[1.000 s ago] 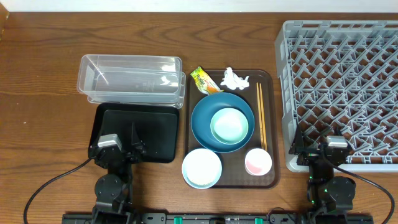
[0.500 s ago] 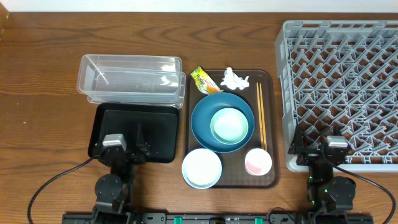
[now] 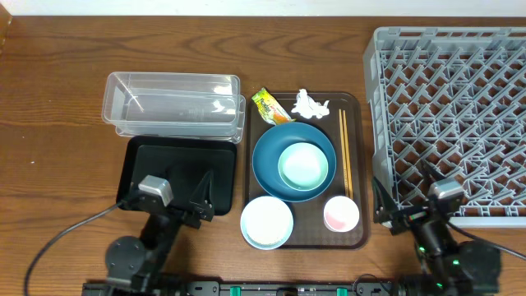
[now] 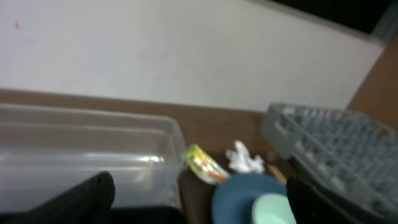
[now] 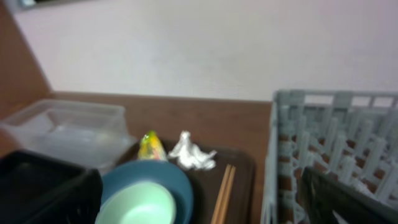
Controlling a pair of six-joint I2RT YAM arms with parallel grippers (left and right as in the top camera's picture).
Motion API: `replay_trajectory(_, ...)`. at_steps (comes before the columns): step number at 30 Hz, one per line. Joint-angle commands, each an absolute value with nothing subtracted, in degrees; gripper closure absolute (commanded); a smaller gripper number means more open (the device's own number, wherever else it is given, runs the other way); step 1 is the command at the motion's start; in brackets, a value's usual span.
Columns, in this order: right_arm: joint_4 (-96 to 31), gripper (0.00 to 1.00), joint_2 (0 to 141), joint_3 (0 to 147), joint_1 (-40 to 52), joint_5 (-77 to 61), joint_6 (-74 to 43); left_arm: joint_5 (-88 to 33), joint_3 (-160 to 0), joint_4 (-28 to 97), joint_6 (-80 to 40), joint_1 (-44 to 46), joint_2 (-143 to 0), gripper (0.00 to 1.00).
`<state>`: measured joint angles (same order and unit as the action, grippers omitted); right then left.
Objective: Sort waste into correct bins and load items into the dishwasher rack
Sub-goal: 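Reach the left gripper to the small pink cup and grasp it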
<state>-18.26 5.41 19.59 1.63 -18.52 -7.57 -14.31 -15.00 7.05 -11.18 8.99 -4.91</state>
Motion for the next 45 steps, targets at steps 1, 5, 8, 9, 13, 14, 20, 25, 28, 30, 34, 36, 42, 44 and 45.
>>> replay_trajectory(1,-27.7,0.01,14.3,31.6,1.5,-21.7,-9.0,-18.0,-27.6,16.7,-15.4,8.6,-13.4,0.09)
replay_trajectory(5,-41.5,0.01,27.1,43.9,1.5,-21.7,-9.0,-23.4,-41.1,30.2,-15.3,8.6,-26.4,0.10)
replay_trajectory(8,-50.3,0.01,36.9,52.9,1.6,-21.7,-8.4,-27.2,-51.0,39.9,-15.3,8.7,-35.9,0.09)
replay_trajectory(9,-52.1,0.01,39.6,55.2,1.6,-21.7,-8.3,-28.2,-53.7,42.6,-15.3,8.7,-38.5,0.10)
replay_trajectory(13,-55.0,0.01,47.6,60.9,1.6,-25.5,-9.6,-38.4,-59.5,45.9,-16.5,8.7,-45.7,0.09)
replay_trajectory(14,-54.5,0.01,49.0,61.4,1.6,-27.6,-9.5,-42.6,-59.6,45.0,-17.4,8.7,-46.7,0.09)
replay_trajectory(20,-51.1,0.01,52.4,61.7,1.6,-30.0,-10.9,-47.0,-59.6,44.2,-16.1,14.2,-52.7,0.09)
replay_trajectory(25,-50.7,0.01,52.5,61.7,1.5,-27.0,-15.2,-28.8,-59.6,44.9,-16.0,28.1,-56.1,0.09)
replay_trajectory(28,-52.1,0.01,52.4,61.7,1.5,-22.8,-19.2,-17.2,-59.6,43.7,-17.5,38.3,-59.5,0.14)
replay_trajectory(30,-53.2,0.01,52.5,61.7,1.5,-20.7,-21.6,-9.1,-59.6,42.7,-19.5,45.4,-63.1,0.15)
replay_trajectory(34,-53.9,0.01,52.5,61.7,1.5,-19.9,-23.2,-3.7,-59.6,38.5,-21.8,53.7,-70.6,0.16)
replay_trajectory(36,-54.2,0.01,52.5,61.7,1.5,-19.9,-23.5,-2.4,-59.6,35.1,-21.8,56.5,-75.4,0.19)
replay_trajectory(42,-56.0,0.01,52.5,61.7,1.6,-19.9,-23.6,-2.6,-59.6,27.3,-23.8,59.0,-86.5,0.26)
replay_trajectory(44,-56.6,0.01,52.5,61.7,1.6,-19.8,-23.5,-4.7,-59.6,25.3,-24.5,59.1,-88.7,0.31)
replay_trajectory(45,-56.9,0.01,52.5,61.7,1.6,-19.7,-23.5,-6.0,-59.6,24.3,-24.5,59.1,-89.5,0.34)
